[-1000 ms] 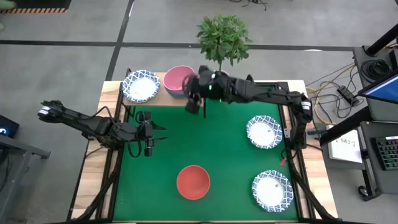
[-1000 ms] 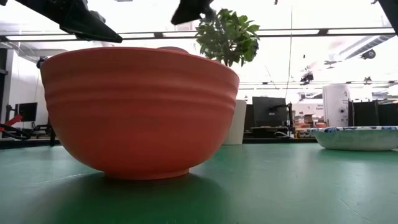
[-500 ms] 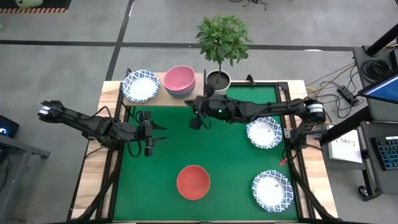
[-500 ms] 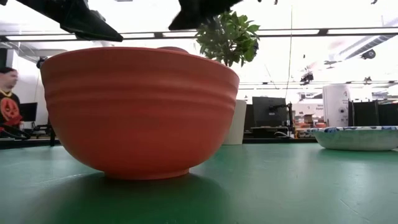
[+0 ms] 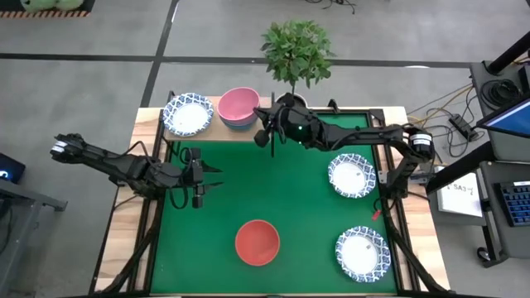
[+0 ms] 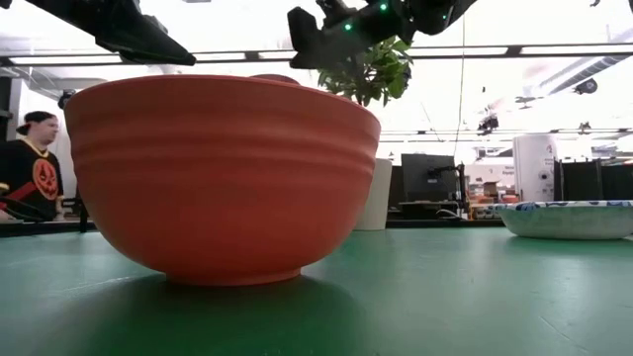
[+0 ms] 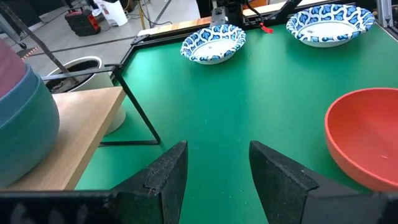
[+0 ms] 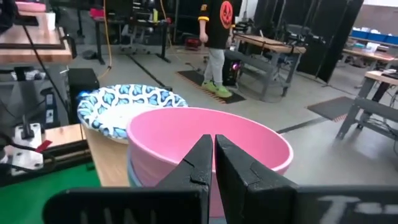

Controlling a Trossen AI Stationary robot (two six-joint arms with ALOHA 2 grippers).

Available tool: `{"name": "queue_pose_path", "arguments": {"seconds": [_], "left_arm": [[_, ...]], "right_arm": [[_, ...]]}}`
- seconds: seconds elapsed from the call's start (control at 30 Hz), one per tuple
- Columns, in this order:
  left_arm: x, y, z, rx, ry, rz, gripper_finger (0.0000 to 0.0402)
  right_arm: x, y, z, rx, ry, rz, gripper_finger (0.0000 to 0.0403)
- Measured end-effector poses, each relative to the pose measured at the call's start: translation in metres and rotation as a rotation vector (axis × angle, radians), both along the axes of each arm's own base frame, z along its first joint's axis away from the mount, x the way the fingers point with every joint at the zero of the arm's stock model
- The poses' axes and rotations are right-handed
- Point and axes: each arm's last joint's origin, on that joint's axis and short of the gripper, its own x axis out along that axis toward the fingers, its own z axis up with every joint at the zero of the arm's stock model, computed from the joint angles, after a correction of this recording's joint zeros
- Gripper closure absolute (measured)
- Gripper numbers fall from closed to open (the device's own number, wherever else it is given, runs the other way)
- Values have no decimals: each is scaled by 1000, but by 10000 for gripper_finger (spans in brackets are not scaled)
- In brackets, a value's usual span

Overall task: Place and stack bowls onto a shelf
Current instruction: Stack the pink bowl on top of the blue bowl on the shelf

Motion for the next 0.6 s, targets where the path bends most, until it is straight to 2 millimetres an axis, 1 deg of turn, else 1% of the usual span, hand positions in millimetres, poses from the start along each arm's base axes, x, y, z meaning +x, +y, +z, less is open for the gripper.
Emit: {"name": "queue_pose_path", "arguments": {"seconds": [0.13,0.33,0.6], "left_arm": [[0,0,0,3,0,-2,247],[0,0,1,8,-5,-4,247],[0,0,1,6,-5,-3,247]], "right_arm": [[2,-5,-5,1,7,-10,394],[13,-8,-21,3,40,-11,394],[13,-8,-20,9,33,-19,394]]}}
